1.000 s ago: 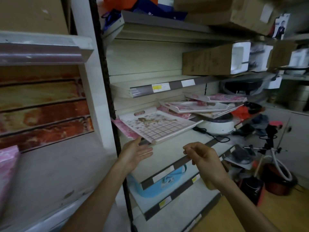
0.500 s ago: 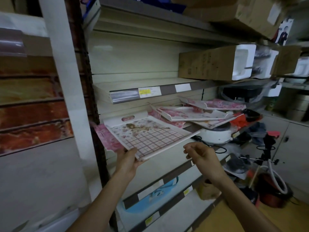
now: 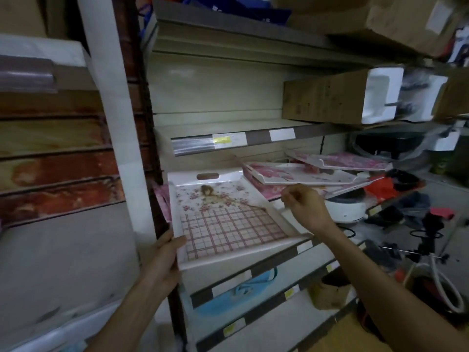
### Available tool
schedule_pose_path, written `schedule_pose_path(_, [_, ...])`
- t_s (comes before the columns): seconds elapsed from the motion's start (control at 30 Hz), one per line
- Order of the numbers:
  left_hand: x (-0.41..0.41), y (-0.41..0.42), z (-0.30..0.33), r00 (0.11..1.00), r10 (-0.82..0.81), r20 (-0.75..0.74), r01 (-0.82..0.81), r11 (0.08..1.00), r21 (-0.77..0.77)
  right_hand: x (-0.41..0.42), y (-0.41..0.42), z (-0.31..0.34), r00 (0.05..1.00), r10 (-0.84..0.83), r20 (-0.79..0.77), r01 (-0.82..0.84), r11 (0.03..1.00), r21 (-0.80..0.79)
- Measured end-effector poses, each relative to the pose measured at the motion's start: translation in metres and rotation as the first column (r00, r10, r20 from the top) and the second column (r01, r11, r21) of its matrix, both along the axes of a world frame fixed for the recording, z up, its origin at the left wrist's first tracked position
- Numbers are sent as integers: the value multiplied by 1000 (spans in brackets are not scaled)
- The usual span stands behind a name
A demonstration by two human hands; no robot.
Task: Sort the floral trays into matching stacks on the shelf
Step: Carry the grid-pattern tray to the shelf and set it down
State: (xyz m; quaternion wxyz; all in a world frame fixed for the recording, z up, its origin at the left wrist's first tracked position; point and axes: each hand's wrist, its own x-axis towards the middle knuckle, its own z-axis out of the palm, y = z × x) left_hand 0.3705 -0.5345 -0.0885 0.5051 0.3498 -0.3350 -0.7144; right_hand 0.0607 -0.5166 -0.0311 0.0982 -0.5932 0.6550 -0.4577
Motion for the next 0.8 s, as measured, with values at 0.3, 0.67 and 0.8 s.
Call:
schedule_pose_path(0.3, [51,99,-13,997,-14,72,16,999,-40,31,-8,-15,955,73,287,-152,953,263])
schedule_pose_path(0.67, [92,204,-20,905,241,350,-212,970,-119,109,39,-64,880,48,472,-135,979,153])
schedule_pose_path(0.8, [112,227,-24,750,444,490,-386,896,-220,148,47,-74,860,148,489,-209,975,71])
